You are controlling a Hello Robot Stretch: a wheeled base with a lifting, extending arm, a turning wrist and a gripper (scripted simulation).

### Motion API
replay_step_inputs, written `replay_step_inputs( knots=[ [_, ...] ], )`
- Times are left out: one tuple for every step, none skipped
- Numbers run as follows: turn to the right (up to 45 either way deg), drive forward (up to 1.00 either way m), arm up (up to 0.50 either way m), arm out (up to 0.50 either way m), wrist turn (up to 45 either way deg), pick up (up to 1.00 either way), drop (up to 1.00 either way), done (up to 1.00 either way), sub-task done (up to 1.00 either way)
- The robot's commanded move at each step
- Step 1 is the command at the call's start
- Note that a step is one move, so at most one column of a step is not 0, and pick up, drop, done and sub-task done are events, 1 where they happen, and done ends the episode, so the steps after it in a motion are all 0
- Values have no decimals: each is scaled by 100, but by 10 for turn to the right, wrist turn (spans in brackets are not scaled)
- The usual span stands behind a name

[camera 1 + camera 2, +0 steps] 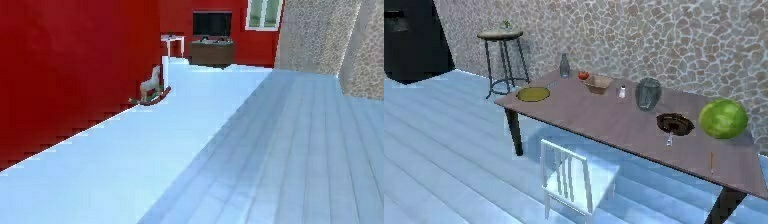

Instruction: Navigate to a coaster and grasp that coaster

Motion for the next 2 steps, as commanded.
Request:
replay_step_inputs(
  knots=[
    [-450,0,0,0,0,0,0,0,0],
    [-450,0,0,0,0,0,0,0,0]
  ],
)
